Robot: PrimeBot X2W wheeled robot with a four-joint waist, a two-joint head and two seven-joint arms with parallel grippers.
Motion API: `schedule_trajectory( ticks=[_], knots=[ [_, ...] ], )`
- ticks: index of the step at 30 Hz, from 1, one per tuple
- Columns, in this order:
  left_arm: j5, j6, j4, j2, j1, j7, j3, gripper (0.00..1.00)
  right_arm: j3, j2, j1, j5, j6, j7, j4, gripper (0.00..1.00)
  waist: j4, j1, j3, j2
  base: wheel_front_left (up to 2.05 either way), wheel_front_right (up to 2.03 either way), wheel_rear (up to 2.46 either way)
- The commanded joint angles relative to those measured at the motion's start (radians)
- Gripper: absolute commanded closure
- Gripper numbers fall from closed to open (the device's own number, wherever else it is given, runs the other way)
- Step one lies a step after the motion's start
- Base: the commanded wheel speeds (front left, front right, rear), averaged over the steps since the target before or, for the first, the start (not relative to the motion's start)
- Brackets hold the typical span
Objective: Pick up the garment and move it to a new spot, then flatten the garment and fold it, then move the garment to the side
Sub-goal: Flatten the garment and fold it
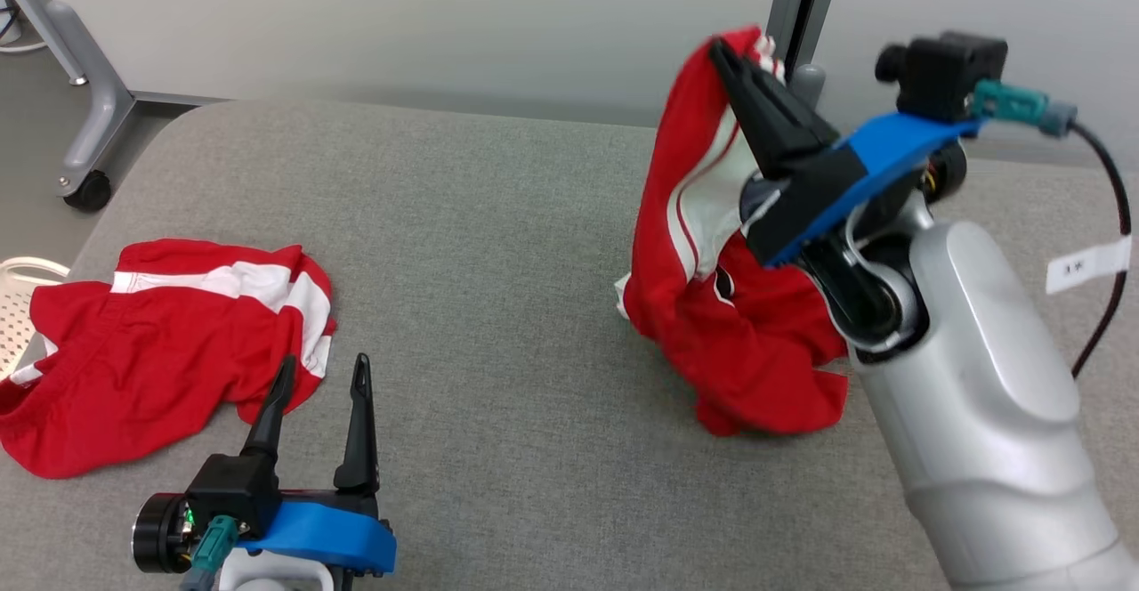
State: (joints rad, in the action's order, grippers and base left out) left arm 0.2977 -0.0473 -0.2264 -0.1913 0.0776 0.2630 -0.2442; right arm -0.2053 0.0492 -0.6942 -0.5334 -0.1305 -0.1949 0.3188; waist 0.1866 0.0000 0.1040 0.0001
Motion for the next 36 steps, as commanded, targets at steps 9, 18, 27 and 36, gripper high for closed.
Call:
schedule_trajectory(
  ticks=[9,18,27,36],
  knots=[
    [-0.014,0.003,0.005,0.004,0.02,0.003,-0.001,0.0,-0.135,0.003,-0.385,-0.252,0.0,0.25,0.155,1.0,-0.003,0.0,0.004,-0.0001,0.0,0.0,0.0],
    [-0.017,-0.001,0.012,-0.001,-0.003,0.003,0.012,0.0,-0.129,0.003,-0.465,-0.262,0.0,0.41,0.376,1.0,-0.065,0.0,-0.002,-0.0001,0.0,0.0,0.0],
    [-0.021,0.007,0.011,0.006,-0.013,0.003,0.008,0.0,-0.058,0.004,-0.257,-0.047,0.0,0.357,0.443,1.0,-0.121,0.0,-0.013,-0.0001,0.0,0.0,0.0],
    [-0.023,0.01,0.014,0.004,-0.03,0.003,0.012,0.0,0.152,0.003,0.234,0.091,-0.001,0.138,-0.057,1.0,-0.136,0.0,-0.025,-0.0001,0.0,0.0,0.0]
  ],
)
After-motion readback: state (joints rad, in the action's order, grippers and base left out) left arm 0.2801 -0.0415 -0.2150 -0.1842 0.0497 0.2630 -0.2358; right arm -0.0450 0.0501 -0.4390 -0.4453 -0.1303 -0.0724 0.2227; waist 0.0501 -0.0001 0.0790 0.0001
